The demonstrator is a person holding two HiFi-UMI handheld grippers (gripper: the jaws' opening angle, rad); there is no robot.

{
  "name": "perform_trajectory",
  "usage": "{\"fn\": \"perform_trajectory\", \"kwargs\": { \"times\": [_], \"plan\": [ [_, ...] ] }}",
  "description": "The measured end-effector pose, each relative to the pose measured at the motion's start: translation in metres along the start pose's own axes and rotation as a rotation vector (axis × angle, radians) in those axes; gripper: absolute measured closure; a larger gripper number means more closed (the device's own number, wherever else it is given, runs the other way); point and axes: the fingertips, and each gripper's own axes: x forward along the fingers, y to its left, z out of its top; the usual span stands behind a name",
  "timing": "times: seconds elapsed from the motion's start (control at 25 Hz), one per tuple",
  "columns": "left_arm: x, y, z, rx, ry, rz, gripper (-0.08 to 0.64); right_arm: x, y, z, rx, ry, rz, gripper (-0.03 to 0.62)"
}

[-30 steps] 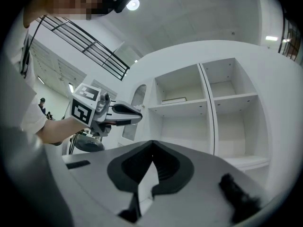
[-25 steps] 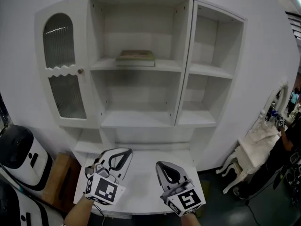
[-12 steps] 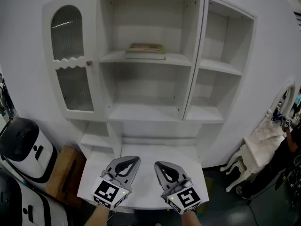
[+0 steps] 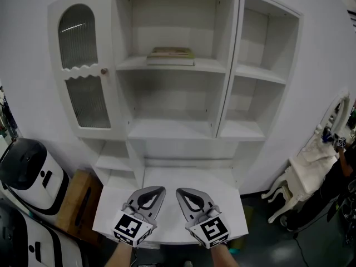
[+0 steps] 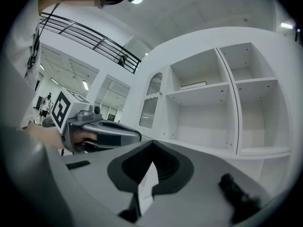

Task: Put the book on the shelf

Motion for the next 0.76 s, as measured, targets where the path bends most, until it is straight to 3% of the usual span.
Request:
{"fn": "perform_trajectory", "kwargs": {
  "times": [0.76],
  "plan": [
    [0.002, -0.016, -0.006, -0.022, 0.006, -0.025, 0.552, -0.006, 0.000, -0.007, -0.002, 0.030, -0.021, 0.580]
  ]
}}
